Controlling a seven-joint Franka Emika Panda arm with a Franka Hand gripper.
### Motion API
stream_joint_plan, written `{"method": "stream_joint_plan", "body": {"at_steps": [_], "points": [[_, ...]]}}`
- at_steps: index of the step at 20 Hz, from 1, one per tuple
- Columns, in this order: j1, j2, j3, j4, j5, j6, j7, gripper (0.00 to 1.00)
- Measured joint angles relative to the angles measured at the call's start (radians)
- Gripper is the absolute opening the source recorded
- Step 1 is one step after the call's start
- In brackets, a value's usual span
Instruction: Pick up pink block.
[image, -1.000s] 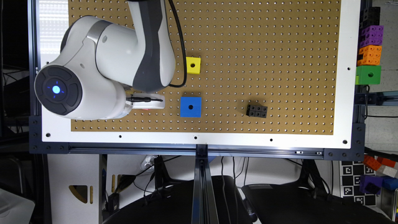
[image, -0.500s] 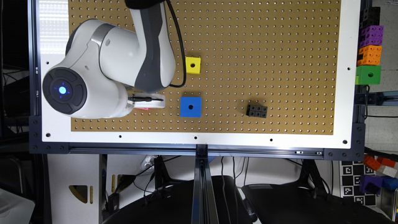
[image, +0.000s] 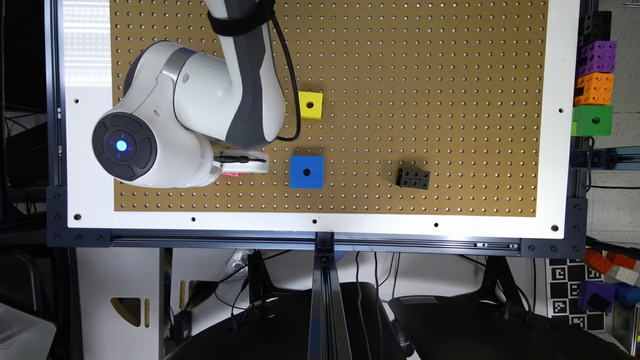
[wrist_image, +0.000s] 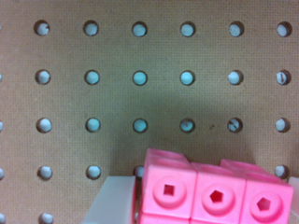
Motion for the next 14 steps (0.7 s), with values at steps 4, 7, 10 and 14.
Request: {"method": "stream_joint_plan", "body": {"at_steps": [4,7,10,14], "points": [[0.000,0.001,0.000,0.000,0.0000,0.002,0.000,0.00],[0.000,0.001,0.000,0.000,0.0000,0.002,0.000,0.00],[0.000,0.001,0.000,0.000,0.0000,0.001,0.000,0.00],[0.000,0.000,0.000,0.000,0.0000,-0.002,0.000,0.00]]}}
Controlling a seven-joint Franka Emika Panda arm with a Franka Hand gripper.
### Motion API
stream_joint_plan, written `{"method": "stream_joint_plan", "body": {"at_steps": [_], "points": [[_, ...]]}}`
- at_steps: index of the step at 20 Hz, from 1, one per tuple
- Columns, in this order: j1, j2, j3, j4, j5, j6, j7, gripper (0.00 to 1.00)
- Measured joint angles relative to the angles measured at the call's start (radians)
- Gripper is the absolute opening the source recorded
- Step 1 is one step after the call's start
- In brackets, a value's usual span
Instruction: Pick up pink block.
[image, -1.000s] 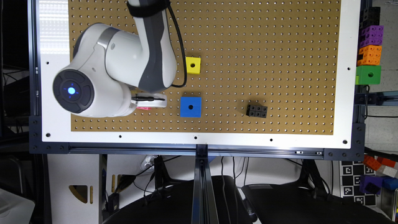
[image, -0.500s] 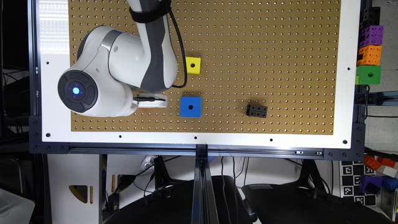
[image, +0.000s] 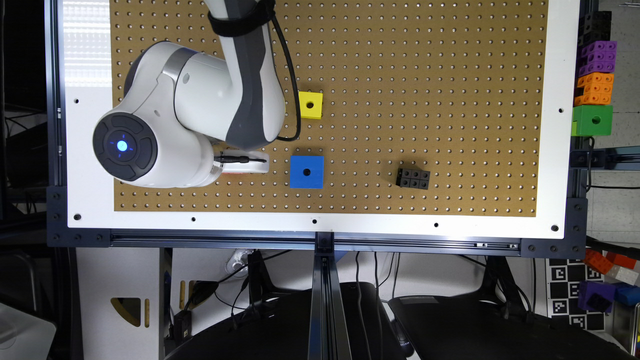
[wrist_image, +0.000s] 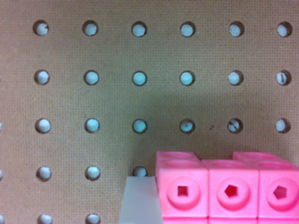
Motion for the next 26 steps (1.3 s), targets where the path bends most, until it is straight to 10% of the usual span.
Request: {"method": "stream_joint_plan", "body": {"at_steps": [26], "points": [[-0.001,-0.242,0.000,-0.001,0.0000,-0.245,0.000,0.00]]}}
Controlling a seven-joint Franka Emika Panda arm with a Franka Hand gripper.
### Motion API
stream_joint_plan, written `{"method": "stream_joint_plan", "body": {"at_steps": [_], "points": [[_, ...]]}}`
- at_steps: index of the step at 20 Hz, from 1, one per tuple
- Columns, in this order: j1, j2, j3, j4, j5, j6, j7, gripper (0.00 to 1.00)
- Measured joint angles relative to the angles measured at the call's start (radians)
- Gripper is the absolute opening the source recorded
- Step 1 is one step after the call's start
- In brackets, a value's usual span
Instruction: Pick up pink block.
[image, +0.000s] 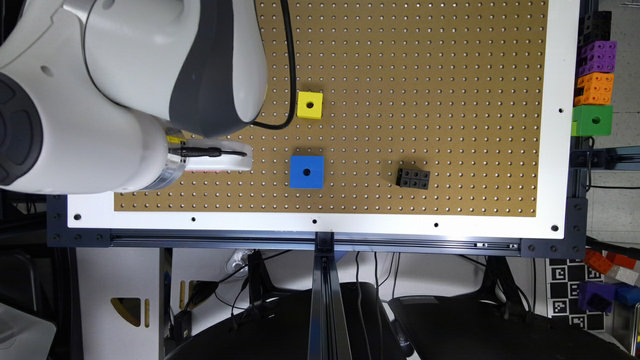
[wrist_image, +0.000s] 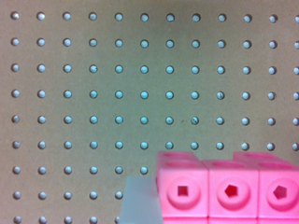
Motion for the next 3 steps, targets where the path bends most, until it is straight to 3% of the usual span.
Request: {"method": "stream_joint_plan", "body": {"at_steps": [3], "points": [[0.000,0.000,0.000,-0.001,0.0000,0.000,0.000,0.00]]}}
